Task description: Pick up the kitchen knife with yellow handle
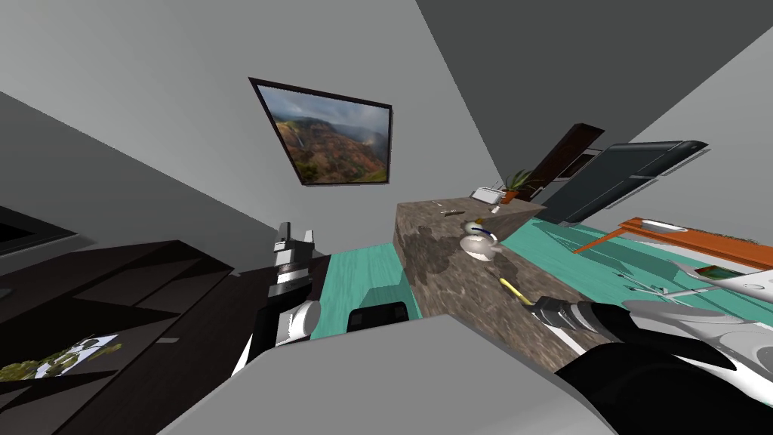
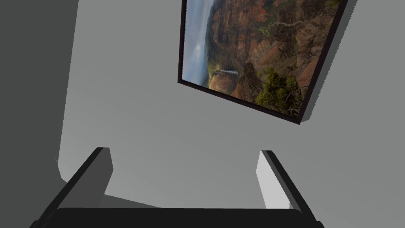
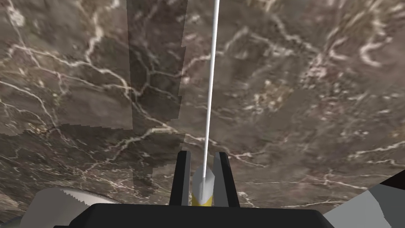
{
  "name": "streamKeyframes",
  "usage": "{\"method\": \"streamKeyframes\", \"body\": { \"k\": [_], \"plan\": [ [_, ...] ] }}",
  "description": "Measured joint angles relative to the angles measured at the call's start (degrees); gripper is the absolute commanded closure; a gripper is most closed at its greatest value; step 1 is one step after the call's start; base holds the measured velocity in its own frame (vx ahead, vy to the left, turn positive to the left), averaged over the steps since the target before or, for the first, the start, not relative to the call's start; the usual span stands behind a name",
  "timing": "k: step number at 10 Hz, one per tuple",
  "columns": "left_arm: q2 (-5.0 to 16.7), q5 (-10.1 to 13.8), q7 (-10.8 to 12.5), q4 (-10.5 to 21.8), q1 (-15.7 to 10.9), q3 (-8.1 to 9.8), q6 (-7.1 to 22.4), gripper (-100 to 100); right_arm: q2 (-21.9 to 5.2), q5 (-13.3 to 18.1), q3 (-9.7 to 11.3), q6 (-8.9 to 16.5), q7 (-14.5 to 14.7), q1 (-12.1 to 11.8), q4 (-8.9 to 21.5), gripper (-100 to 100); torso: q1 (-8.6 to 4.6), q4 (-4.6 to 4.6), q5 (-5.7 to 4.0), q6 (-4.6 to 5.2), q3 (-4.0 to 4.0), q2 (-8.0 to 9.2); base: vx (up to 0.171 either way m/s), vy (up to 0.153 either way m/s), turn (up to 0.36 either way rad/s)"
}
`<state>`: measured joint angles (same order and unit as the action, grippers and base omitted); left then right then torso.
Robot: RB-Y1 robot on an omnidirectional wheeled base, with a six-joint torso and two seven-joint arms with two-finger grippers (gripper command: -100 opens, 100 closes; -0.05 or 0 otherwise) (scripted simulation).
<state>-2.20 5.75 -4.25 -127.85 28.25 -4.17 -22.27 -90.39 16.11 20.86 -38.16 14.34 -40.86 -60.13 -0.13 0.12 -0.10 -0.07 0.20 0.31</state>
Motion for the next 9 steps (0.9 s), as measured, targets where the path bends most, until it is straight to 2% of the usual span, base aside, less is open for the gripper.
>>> {"method": "streamKeyframes", "body": {
  "k": [6, 9],
  "plan": [
    [0.00, 0.00, 0.00, 0.00, 0.00, 0.00, 0.00, 0, -5.83, -2.52, 0.94, 7.31, -4.77, -1.58, -9.79, 100, -0.06, 0.03, -0.02, 0.11, 0.07, 0.12, -0.078, -0.031, 0.017],
    [0.00, 0.00, 0.00, 0.00, 0.00, 0.00, 0.00, 0, -8.83, -4.28, 0.83, 11.13, -6.77, -3.20, -15.28, 100, -0.02, 0.02, -0.06, 0.15, 0.05, 0.07, -0.054, -0.022, 0.013]
  ]
}}
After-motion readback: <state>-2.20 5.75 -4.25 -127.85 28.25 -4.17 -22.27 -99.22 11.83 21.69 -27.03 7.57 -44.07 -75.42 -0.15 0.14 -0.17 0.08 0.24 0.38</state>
